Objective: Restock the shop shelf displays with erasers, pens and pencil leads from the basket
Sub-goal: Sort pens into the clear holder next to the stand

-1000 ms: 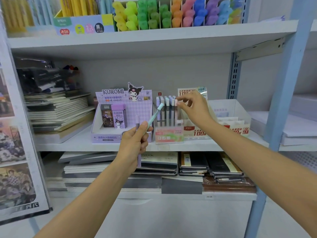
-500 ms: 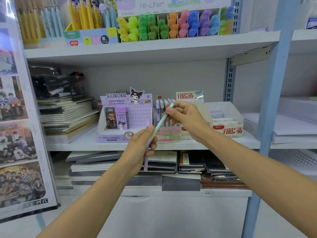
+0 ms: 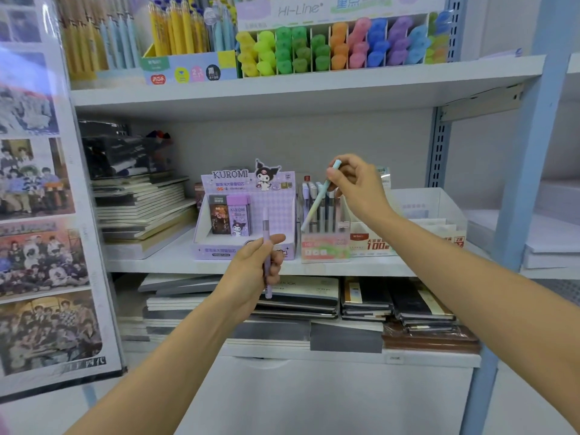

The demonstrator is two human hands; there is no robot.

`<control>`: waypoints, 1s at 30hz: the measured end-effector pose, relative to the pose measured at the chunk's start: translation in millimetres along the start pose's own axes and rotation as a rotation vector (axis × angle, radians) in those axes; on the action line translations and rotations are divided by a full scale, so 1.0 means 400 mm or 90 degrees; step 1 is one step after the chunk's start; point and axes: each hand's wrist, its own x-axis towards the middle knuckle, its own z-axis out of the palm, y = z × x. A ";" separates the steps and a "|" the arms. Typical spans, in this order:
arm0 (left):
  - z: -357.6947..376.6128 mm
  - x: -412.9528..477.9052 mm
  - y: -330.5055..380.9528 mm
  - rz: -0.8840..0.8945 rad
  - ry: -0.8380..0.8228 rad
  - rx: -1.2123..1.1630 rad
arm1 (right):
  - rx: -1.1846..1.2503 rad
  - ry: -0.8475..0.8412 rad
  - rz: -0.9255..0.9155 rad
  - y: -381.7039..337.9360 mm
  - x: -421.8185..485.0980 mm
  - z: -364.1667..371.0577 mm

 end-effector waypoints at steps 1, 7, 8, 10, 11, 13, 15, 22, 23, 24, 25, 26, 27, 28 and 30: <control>-0.003 0.002 -0.003 -0.005 0.002 -0.007 | 0.020 0.024 -0.002 0.000 0.006 0.000; -0.011 0.012 -0.017 0.011 -0.051 0.001 | -0.007 0.062 0.001 0.026 0.033 -0.022; -0.011 0.013 -0.019 0.019 -0.061 0.014 | -0.025 0.042 0.003 0.036 0.027 -0.016; -0.008 0.015 -0.025 0.032 -0.077 0.031 | -0.052 0.012 -0.002 0.054 0.011 0.001; -0.007 0.016 -0.028 0.036 -0.078 0.032 | -0.064 -0.001 -0.008 0.060 0.004 0.010; -0.008 0.017 -0.035 0.043 -0.077 0.038 | -0.080 -0.030 -0.018 0.070 -0.004 0.027; -0.014 0.017 -0.042 0.044 -0.073 0.045 | -0.105 -0.058 -0.023 0.073 -0.002 0.033; -0.026 0.024 -0.050 0.039 -0.005 -0.012 | -0.148 -0.148 -0.015 0.064 0.024 0.030; -0.025 0.026 -0.051 0.037 -0.001 -0.014 | -0.150 -0.146 -0.020 0.063 0.025 0.037; -0.025 0.028 -0.052 0.037 0.001 -0.013 | -0.153 -0.139 -0.028 0.063 0.026 0.045; -0.025 0.030 -0.054 0.038 0.002 -0.014 | -0.159 -0.131 -0.037 0.064 0.029 0.052; -0.026 0.031 -0.056 0.039 0.002 -0.015 | -0.168 -0.126 -0.039 0.066 0.030 0.058; -0.027 0.032 -0.058 0.041 0.002 -0.017 | -0.177 -0.125 -0.031 0.070 0.029 0.065; -0.029 0.031 -0.059 0.043 0.002 -0.019 | -0.184 -0.127 -0.019 0.076 0.025 0.071; -0.034 0.032 -0.061 0.043 0.003 -0.021 | -0.184 -0.120 0.003 0.088 0.016 0.084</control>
